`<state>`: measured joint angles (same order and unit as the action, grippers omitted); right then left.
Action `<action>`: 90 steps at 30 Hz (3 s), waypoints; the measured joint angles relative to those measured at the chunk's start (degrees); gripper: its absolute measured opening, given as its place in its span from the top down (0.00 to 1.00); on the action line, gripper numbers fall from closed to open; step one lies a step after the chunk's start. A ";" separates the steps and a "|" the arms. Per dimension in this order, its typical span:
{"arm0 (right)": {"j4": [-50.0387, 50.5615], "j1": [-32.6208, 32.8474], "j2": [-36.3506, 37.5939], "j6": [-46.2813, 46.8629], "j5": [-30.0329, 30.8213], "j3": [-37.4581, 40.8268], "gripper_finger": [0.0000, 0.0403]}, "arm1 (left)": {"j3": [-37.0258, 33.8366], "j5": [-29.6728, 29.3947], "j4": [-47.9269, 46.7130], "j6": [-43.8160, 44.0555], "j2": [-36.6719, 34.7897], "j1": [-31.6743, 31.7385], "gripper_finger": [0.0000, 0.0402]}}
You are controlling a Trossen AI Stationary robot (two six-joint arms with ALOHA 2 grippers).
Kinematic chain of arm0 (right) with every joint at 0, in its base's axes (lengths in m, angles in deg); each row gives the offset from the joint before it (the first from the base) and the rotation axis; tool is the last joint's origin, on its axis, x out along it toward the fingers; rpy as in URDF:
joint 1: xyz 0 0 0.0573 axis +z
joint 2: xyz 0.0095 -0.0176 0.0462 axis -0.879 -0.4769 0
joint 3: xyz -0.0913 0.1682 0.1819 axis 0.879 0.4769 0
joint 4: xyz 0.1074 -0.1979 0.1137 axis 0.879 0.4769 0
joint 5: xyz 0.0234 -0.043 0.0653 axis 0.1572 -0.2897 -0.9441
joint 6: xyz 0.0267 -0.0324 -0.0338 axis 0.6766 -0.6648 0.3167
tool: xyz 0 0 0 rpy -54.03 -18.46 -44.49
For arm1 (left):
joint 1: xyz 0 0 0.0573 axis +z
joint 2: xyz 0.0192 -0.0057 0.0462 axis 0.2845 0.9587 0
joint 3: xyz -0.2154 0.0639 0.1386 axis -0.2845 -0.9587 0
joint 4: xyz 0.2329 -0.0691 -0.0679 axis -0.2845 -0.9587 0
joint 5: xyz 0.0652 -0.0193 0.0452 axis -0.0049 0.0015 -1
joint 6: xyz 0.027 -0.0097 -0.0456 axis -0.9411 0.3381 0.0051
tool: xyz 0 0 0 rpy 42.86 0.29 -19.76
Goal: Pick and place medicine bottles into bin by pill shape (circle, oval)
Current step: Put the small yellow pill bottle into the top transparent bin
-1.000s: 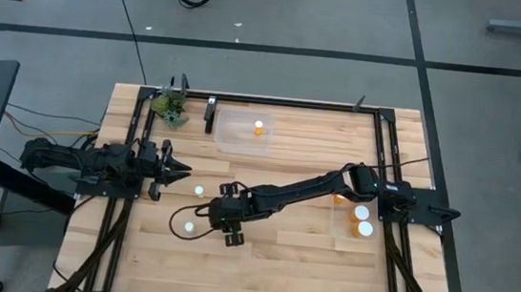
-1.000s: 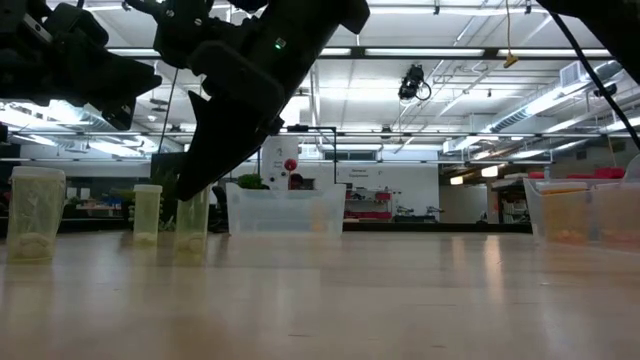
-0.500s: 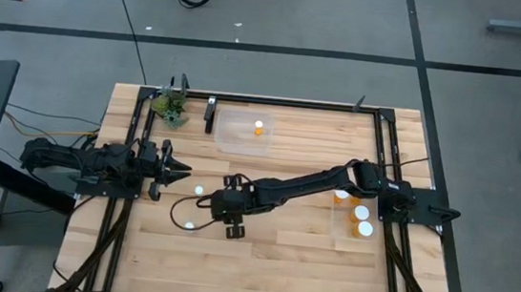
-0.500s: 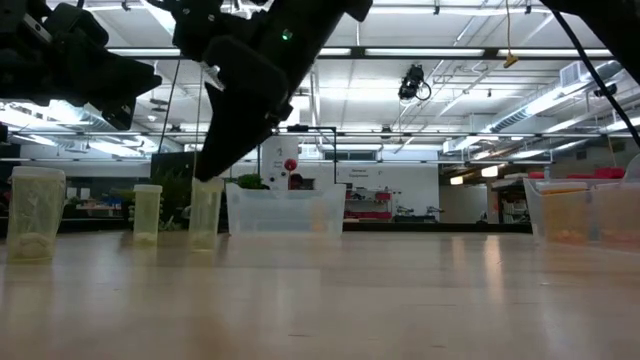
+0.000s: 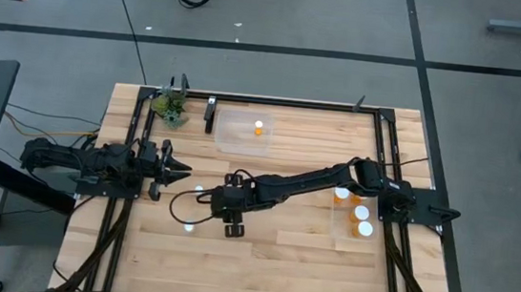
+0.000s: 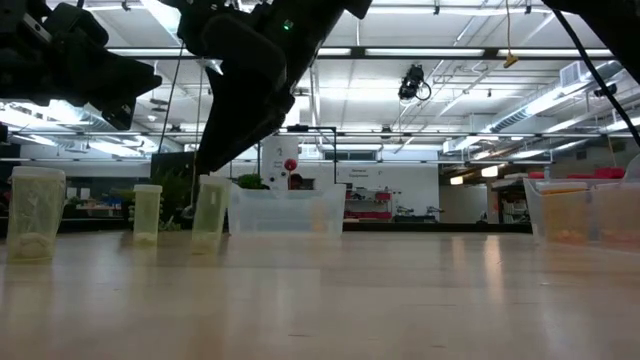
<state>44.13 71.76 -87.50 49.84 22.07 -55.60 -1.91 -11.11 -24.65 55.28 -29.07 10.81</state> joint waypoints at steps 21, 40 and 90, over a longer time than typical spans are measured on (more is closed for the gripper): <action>-5.82 0.11 -0.59 -0.24 -3.01 0.36 0.42 | 0.00 0.02 0.00 0.01 0.00 0.02 0.79; -9.44 0.03 -0.61 0.17 -2.81 6.69 0.53 | 0.02 0.02 0.02 -0.02 0.00 0.00 0.79; 4.83 -16.48 8.26 -11.99 -1.29 1.73 0.66 | 0.02 0.03 -0.07 -0.01 0.95 0.02 0.79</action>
<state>48.95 55.28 -79.24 37.85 20.78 -53.87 -1.89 -11.09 -24.72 55.27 -28.12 10.83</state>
